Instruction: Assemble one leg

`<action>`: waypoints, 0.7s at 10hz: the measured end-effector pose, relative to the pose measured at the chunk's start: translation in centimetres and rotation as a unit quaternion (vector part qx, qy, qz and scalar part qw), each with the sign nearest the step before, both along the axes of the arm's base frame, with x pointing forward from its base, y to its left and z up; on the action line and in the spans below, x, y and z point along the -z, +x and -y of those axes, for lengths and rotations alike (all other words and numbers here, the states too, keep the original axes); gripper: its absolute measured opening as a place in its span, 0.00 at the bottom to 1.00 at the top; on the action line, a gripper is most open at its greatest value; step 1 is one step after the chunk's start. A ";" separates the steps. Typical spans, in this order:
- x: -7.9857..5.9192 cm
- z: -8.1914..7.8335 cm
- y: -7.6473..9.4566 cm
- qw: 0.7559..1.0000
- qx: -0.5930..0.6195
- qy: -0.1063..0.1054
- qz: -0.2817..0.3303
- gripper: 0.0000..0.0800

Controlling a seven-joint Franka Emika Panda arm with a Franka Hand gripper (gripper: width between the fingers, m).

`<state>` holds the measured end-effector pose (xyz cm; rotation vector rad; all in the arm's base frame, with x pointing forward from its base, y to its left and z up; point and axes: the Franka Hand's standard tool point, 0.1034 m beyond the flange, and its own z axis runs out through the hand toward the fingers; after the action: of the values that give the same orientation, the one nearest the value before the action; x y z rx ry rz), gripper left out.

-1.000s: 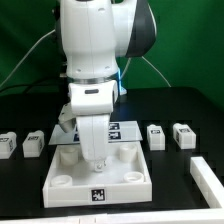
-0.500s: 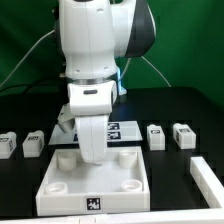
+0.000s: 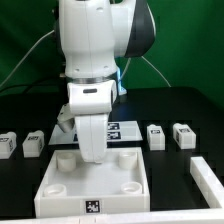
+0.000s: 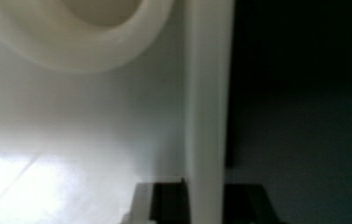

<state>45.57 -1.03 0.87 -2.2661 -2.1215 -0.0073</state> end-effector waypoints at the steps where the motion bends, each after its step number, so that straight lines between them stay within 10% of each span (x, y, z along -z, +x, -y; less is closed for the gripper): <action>1: 0.0 0.0 0.0 1.000 0.000 0.000 0.000 0.07; 3: 0.0 -0.1 0.0 1.000 0.001 0.000 0.000 0.07; 7: -0.3 -5.4 2.9 1.000 -0.011 0.018 0.015 0.07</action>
Offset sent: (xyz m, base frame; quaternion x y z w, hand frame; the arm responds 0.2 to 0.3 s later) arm 0.0208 0.0671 0.0068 -0.0149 0.0278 -0.0449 0.9985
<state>48.44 4.40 1.21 -2.2375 -2.1425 -0.0799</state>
